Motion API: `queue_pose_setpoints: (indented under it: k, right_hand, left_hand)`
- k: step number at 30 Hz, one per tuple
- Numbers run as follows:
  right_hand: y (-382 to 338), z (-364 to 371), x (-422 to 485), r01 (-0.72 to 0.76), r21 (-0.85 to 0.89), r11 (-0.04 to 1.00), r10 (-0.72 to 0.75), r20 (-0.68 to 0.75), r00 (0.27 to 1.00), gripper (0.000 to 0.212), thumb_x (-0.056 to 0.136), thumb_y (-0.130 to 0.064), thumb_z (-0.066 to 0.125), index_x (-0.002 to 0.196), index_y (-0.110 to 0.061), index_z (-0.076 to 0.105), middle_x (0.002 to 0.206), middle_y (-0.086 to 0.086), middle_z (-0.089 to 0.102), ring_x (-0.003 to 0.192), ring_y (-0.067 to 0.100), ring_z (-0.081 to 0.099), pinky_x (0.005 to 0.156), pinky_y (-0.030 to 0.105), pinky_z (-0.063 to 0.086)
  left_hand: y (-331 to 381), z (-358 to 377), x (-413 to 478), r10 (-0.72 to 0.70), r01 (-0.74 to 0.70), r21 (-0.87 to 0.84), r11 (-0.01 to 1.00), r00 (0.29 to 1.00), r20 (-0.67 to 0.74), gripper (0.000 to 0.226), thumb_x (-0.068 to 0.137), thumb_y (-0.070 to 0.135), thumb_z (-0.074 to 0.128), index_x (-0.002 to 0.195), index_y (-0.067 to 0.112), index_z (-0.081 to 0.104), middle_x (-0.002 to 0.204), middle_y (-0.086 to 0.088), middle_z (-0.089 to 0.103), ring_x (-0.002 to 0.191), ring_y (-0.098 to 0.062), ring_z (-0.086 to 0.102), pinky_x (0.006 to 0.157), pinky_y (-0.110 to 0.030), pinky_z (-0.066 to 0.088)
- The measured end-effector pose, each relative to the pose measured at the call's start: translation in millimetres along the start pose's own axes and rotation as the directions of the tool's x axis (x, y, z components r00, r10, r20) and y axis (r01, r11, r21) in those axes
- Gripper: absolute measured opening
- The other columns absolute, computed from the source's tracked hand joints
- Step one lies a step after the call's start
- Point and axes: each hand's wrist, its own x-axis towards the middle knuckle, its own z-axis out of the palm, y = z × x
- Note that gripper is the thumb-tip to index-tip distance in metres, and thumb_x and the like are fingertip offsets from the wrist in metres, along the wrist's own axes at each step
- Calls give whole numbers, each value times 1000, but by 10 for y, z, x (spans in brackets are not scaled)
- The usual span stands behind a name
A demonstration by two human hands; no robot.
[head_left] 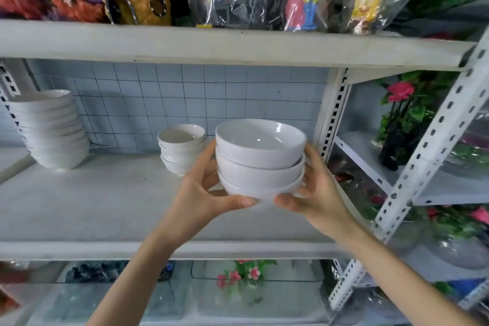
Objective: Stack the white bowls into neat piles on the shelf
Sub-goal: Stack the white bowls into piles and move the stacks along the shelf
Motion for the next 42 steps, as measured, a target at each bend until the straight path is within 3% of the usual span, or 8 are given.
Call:
queue_pose_setpoints:
  k: [5,11,17,22,26,32,37,42]
  right_hand:
    - [-201,128,-197,-4,-29,1000,6,61,998,107,50,-42,85,140,-34,28,128,-24,54,123,3,49,91,22,48]
    - [-360,523,-213,30,-48,998,-25,103,994,104,50,-44,86,137,-41,29,128,-21,53,123,6,49,93,24,48]
    - [-408,1302,-118,35,-9,999,-34,148,988,103,50,-42,86,135,-46,27,125,-25,54,119,0,51,87,15,47]
    - [-406,2060,-46,33,1,999,-32,172,985,113,46,-49,87,139,-40,24,123,-31,52,119,0,50,89,17,47]
    - [-439,2653,2,34,8,999,-35,186,982,109,41,-53,88,132,-49,28,120,-32,54,116,-3,52,85,14,48]
    - [-389,3390,122,64,-5,998,-61,219,974,103,52,-24,86,135,-46,28,134,-18,48,120,2,51,85,15,48]
    - [-373,3861,374,45,-31,999,-33,302,953,107,50,-40,89,137,-42,26,133,-25,46,122,1,48,89,17,48]
    - [-241,4295,699,35,-27,999,-22,377,926,112,53,-32,88,140,-47,19,135,-28,43,125,-2,44,95,23,48]
  left_hand:
    - [148,-27,-283,7,-8,-37,999,999,-35,117,32,49,92,135,40,38,113,8,68,107,-11,64,77,-25,55]
    - [324,-380,-562,34,-34,6,999,999,-38,119,39,39,93,142,36,33,119,7,66,111,-11,62,82,-28,55]
    - [482,-1131,-873,28,-25,61,998,998,-53,98,44,26,87,128,46,41,114,15,66,110,-7,61,80,-26,56]
    - [538,-1853,-1154,17,-11,90,996,998,-66,104,47,14,89,134,39,39,122,12,63,116,-9,57,85,-33,56]
    - [562,-2415,-1393,8,2,137,991,997,-72,107,47,24,89,138,40,35,127,13,60,120,-9,55,93,-43,52]
    - [609,-3131,-1702,5,14,169,986,994,-110,108,47,29,89,138,44,33,124,17,61,117,-4,57,86,-25,53]
    - [557,-3636,-1800,-3,31,180,983,988,-153,112,49,26,90,143,37,30,126,13,61,118,-7,56,89,-27,53]
    - [430,-4142,-1803,-5,48,216,975,981,-194,114,51,25,91,145,36,27,128,9,60,120,-11,56,95,-38,51]
